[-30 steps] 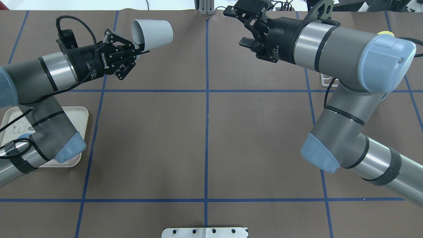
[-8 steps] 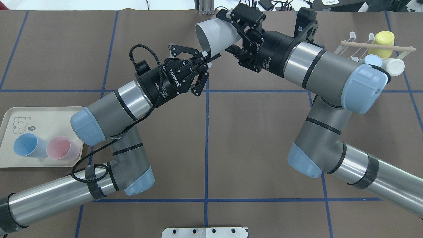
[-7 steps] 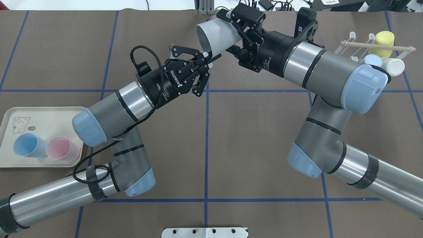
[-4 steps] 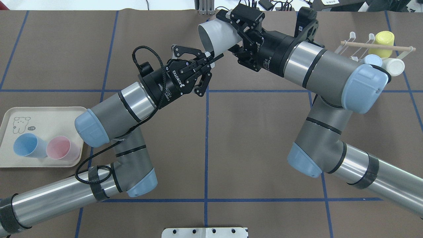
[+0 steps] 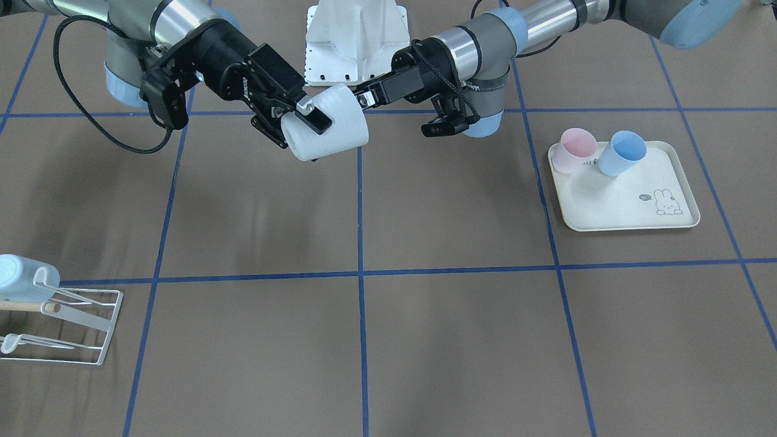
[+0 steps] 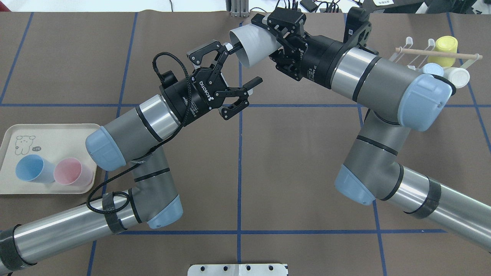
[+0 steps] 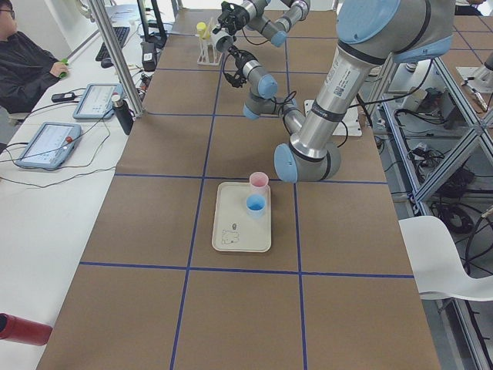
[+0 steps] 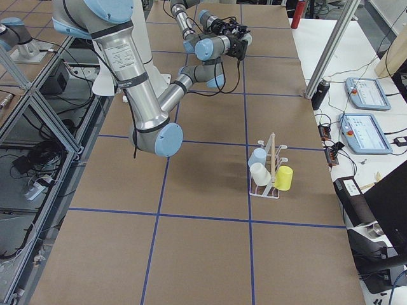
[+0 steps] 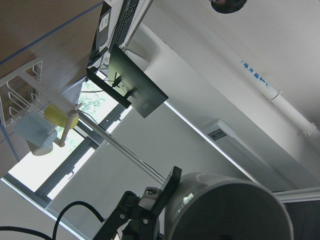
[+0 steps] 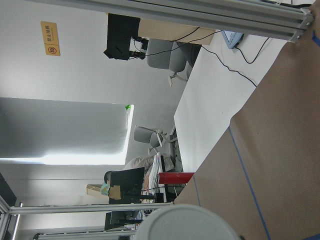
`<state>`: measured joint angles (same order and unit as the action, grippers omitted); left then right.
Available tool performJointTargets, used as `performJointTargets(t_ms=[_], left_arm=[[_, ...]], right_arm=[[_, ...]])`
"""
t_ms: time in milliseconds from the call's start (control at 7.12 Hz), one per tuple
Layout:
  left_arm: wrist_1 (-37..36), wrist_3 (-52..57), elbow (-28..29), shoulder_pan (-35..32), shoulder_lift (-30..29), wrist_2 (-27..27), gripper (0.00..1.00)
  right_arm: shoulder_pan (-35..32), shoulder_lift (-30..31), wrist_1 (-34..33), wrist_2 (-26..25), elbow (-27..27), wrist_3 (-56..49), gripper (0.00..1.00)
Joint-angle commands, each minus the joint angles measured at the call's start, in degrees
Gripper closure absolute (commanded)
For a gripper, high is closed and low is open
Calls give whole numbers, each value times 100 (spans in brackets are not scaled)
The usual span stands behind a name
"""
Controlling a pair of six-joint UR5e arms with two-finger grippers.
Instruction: Transfer IKEA cup to right arm and place on rack
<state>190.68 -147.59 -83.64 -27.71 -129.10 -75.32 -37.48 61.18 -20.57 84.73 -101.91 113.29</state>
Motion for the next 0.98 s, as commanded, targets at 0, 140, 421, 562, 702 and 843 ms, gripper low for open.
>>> performJointTargets(t_ms=[0,140,421,562,702,843], left_arm=[[4,19,-3,-23,25,-9,0],[4,193,5,-67,42,-61,0],[-92,730,14,-50,43,-70,0],[-336,1062,14,-67,60,-79,0],[-548,1779,-29,-50,43,-105,0],[-663,2221,-30,-102,60,-253,0]], right_arm=[[-275,-1,-9,9,-13,-131,100],[-530,51,-52,52,-4,-236,100],[-909,262,-550,62,5,-1093,100],[-1137,341,-902,53,5,-1595,100],[-1365,472,-1314,61,-4,-1887,100],[-1567,604,-1919,18,-39,-2847,100]])
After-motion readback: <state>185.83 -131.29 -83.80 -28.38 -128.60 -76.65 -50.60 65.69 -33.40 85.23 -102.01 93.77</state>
